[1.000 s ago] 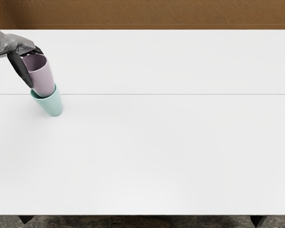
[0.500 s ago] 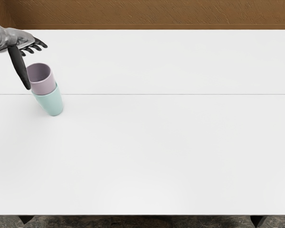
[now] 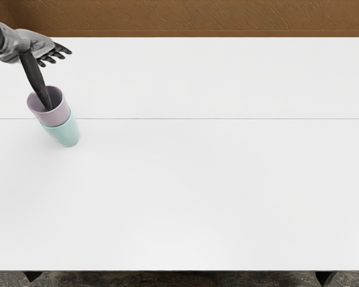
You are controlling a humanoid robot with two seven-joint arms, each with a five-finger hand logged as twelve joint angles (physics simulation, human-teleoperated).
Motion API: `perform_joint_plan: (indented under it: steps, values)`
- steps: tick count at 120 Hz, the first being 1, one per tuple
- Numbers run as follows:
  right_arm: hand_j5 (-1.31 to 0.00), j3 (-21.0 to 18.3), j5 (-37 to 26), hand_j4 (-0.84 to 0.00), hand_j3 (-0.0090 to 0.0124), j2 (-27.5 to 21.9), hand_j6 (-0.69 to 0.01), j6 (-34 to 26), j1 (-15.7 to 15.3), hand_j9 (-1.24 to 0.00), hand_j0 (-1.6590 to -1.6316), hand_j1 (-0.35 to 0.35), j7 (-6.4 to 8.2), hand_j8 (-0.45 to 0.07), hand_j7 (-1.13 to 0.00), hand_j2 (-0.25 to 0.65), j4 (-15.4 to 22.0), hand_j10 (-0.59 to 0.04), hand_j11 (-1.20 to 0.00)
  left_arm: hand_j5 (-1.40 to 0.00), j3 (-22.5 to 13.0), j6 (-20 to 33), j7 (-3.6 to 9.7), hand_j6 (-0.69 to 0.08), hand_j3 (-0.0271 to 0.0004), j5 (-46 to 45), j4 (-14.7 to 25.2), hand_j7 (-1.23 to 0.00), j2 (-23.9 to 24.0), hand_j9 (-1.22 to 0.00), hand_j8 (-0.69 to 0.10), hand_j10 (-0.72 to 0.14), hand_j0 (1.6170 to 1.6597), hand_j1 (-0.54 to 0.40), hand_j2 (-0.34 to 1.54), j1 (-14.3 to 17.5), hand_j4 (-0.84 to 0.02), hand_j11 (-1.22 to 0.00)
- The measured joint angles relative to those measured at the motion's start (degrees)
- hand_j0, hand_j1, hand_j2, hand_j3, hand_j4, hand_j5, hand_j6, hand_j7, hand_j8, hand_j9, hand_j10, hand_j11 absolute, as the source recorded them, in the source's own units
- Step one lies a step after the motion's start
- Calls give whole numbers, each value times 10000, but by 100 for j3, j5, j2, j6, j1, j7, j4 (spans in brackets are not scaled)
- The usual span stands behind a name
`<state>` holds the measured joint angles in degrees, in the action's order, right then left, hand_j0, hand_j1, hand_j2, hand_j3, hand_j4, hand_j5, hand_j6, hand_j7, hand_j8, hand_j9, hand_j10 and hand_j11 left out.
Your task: Pick up cup and place in cup with left hand
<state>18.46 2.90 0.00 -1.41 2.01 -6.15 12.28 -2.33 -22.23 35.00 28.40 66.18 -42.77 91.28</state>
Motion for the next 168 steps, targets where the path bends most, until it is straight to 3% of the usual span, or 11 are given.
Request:
perform_joint_plan:
  steps: [35, 55, 86, 102, 127, 147, 168]
  values:
    - [-404, 0, 0, -309, 0, 0, -308, 0, 1, -404, -16581, -3116, 0, -309, -404, -64, 1, -309, -404, -21, 59, -70, 0, -53, 0, -1004, 178, -19, 168, -17, -51, -43, 16580, 3484, 3, 307, -46, -16]
    - [-404, 0, 0, -309, 0, 0, -308, 0, 1, -404, -16581, -3116, 0, -309, -404, -64, 1, -309, -404, -11, 59, -98, 0, -42, 0, -1831, 837, -10, 63, -8, -39, -31, 16580, 3488, 0, 399, -35, -7]
    - [-404, 0, 0, -308, 0, 0, -307, 0, 44, -404, -16581, -3116, -1, -308, -404, -64, 2, -309, -404, -4, 9, -111, 0, -28, 0, -3334, 2008, -3, -294, -2, -25, -19, 16581, 3489, -4, 258, -23, -2]
    - [-404, 0, 0, -308, 0, 0, -307, 0, 56, -404, -16581, -3116, -6, -308, -404, -64, 2, -309, -404, -3, 35, -384, 0, -20, 0, -3800, 2475, -2, -621, -1, -18, -13, 16581, 3489, -6, -177, -16, -1]
    - [-405, 0, 0, -310, 0, 0, -309, 0, 77, -405, -16581, -3115, -8, -309, -405, -64, 2, -310, -405, -1, 61, -1094, 0, -10, 0, -4546, 2729, -1, -890, 0, -9, -7, 16581, 3489, -6, -878, -8, 0]
    - [-405, 0, 0, -309, 0, 0, -308, 0, 86, -405, -16581, -3115, -9, -309, -405, -64, 2, -310, -405, 0, 56, -1242, 0, -1, 0, -5259, 2753, 0, -1488, 0, -1, -1, 16581, 3488, -7, -1138, -2, 0]
    - [-405, 0, 0, -310, 0, 0, -309, 0, 88, -405, -16581, -3115, -8, -309, -405, -64, 13, -310, -405, 1, 13, -1273, 0, 7, 0, -5419, 2773, 1, -1632, 1, 6, 4, 16581, 3488, -7, -1362, 5, 1]
